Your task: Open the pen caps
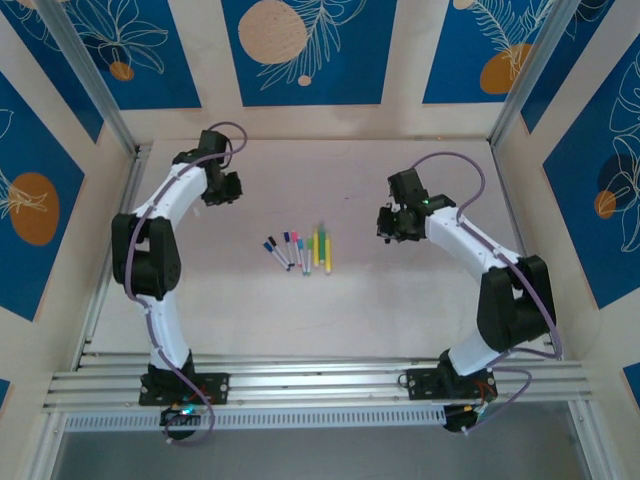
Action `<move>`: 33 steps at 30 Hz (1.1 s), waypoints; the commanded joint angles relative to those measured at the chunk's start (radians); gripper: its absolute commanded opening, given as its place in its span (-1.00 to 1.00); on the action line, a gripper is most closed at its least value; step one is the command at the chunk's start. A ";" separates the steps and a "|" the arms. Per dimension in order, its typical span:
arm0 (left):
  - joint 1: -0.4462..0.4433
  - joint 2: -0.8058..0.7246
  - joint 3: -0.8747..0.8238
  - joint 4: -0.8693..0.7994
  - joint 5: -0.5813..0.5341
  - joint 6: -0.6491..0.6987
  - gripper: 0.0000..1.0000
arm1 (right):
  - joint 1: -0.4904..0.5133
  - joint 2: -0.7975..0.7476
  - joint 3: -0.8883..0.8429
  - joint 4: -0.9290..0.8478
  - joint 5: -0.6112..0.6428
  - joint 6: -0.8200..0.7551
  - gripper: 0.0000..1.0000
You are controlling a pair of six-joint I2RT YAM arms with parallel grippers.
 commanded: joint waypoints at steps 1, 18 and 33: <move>0.030 0.049 0.030 -0.074 -0.128 0.065 -1.00 | -0.031 0.059 0.044 0.019 0.017 -0.051 -1.00; 0.094 0.250 0.142 -0.095 -0.246 0.053 -1.00 | -0.054 0.142 0.076 0.025 0.004 -0.019 -1.00; 0.109 0.260 0.148 -0.074 -0.198 0.038 -0.53 | -0.053 0.163 0.072 0.001 0.025 0.000 -1.00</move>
